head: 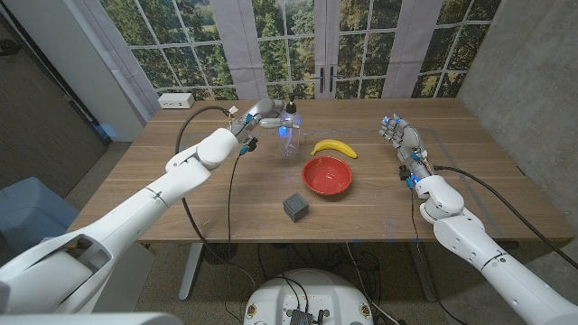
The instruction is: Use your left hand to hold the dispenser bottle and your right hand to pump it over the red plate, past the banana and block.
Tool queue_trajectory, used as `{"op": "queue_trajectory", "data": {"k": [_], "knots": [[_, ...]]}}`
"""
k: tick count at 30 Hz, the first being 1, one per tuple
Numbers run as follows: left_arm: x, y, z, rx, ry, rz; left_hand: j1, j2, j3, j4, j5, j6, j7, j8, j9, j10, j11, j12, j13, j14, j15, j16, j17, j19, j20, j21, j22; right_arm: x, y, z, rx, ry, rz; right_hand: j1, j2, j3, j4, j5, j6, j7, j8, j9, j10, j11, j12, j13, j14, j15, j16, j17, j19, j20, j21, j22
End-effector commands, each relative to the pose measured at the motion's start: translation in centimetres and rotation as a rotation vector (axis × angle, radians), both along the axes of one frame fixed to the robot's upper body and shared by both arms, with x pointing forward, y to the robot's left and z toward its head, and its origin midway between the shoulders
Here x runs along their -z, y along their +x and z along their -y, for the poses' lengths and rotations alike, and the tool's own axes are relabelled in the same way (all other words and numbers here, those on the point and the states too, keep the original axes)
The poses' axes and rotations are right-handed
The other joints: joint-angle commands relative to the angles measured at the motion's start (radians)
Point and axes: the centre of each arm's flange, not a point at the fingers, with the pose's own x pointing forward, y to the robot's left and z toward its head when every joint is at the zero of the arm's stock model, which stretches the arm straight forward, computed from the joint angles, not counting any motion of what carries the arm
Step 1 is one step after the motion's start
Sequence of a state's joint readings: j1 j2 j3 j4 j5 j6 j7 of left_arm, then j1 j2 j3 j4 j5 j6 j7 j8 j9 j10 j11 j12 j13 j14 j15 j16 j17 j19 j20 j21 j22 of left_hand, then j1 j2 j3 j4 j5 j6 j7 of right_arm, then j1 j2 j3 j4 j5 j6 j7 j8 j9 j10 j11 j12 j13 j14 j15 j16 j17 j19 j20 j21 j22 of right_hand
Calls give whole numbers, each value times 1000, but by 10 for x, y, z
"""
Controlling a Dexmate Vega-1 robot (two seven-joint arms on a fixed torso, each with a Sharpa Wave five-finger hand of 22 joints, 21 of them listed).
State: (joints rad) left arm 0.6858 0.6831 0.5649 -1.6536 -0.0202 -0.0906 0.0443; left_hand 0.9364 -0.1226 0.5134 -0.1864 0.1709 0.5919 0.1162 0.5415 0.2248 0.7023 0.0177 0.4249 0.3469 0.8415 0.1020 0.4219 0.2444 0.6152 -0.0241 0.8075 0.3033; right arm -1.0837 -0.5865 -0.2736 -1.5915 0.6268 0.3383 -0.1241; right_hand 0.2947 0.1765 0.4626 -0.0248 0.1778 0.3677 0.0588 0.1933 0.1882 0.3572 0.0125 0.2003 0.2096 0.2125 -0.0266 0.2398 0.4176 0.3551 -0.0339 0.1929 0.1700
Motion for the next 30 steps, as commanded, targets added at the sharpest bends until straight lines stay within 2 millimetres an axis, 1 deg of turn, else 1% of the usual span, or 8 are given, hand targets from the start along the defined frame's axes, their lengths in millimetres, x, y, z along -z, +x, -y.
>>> {"op": "queue_trajectory", "data": {"k": [1,11,28,29,30], "knots": [[3,-17,-2,8,21,3,271,278,13,8,5,166,-152,8,3,224,-212,-2,4,211,-343,2,3,25,-142,10,1,1,-2,0,1,1,6,5,3,0,-6,4,5,0,6,3,5,2,6,3,4,3,1,-1,0,4,4,3],[11,-28,-5,1,14,-3,273,277,12,8,5,168,-151,8,4,225,-213,-7,7,214,-343,0,3,22,-143,22,-2,0,-5,1,3,3,13,4,3,1,-7,4,4,-1,6,3,6,2,6,3,5,4,2,-2,0,4,4,3],[17,-46,-6,-4,27,1,276,276,9,9,6,170,-149,6,4,230,-213,-12,12,216,-343,-3,4,16,-144,39,-7,3,-9,0,-3,4,19,3,3,3,-8,4,4,0,6,3,7,2,6,3,4,3,2,-3,0,4,4,3],[17,-48,-6,-4,30,1,276,276,9,9,6,170,-150,6,4,231,-208,-12,12,217,-342,-3,4,16,-144,41,-8,3,-9,0,0,0,19,3,3,3,-8,4,4,0,6,3,6,2,6,3,5,4,2,-3,0,4,4,3],[17,-49,-6,-2,29,3,276,276,8,9,6,170,-149,6,5,231,-209,-13,13,217,-342,-4,4,14,-144,41,-8,3,-9,0,-2,3,21,3,3,3,-8,4,4,0,6,3,6,2,6,3,4,3,2,-3,0,4,4,3]]}}
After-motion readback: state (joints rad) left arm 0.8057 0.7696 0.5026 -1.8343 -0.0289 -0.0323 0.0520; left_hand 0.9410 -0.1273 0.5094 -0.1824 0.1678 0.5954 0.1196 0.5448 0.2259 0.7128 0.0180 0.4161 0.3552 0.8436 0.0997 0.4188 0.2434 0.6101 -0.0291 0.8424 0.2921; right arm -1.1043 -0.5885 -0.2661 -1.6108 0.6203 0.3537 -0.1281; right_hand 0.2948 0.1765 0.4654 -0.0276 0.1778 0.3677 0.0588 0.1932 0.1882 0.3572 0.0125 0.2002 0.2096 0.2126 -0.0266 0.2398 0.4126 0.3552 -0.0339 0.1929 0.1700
